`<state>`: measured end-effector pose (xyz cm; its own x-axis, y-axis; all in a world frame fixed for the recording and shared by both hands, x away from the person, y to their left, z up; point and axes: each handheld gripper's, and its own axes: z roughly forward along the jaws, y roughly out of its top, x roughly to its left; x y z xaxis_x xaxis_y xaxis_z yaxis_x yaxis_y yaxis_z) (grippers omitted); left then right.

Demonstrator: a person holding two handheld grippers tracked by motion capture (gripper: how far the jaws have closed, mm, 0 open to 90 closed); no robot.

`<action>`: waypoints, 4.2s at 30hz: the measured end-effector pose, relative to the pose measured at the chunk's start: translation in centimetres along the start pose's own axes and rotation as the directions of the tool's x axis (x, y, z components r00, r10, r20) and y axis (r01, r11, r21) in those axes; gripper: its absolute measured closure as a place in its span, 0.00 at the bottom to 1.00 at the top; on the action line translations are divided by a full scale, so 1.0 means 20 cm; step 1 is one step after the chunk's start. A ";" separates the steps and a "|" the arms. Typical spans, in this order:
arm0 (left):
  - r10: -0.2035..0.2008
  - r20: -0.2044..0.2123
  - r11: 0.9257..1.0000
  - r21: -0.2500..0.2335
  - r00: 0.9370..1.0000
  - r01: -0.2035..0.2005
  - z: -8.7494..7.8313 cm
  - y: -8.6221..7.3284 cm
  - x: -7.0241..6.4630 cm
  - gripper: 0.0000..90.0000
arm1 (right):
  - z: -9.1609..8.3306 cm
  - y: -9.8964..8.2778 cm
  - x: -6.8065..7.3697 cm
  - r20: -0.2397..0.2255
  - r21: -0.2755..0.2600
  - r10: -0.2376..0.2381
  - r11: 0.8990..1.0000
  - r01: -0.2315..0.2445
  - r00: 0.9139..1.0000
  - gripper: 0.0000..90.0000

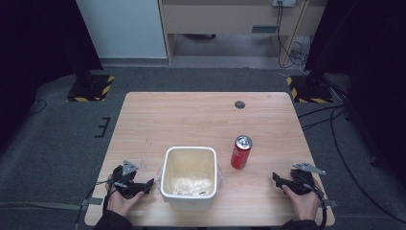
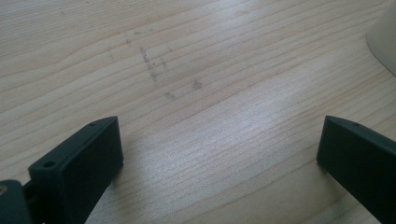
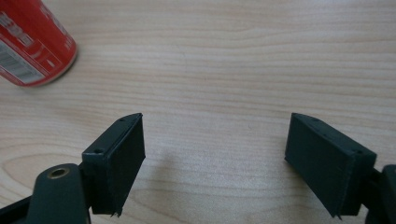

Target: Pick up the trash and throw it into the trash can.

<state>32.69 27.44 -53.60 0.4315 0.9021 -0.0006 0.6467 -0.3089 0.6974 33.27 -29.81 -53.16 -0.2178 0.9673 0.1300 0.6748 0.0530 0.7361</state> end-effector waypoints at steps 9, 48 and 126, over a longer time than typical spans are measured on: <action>0.000 0.000 1.000 0.000 1.000 0.000 0.00 0.00 0.00 0.00 | -0.08 0.04 0.01 0.011 -0.110 -0.006 0.994 0.007 1.000 0.20; 0.000 -0.001 1.000 0.000 1.000 0.000 0.00 0.00 0.00 0.00 | -0.30 0.40 0.24 -0.116 -0.348 -0.123 0.934 0.075 0.986 0.17; 0.005 0.007 1.000 0.000 1.000 -0.005 0.01 0.01 0.00 0.00 | -0.02 0.47 0.54 -0.246 -0.335 -0.213 0.934 0.123 0.946 0.37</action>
<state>32.92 27.35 -53.61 0.4395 0.8982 -0.0019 0.6446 -0.3139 0.6971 37.09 -18.93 -44.58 -0.5233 0.8423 0.1295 0.3671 0.0856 0.9262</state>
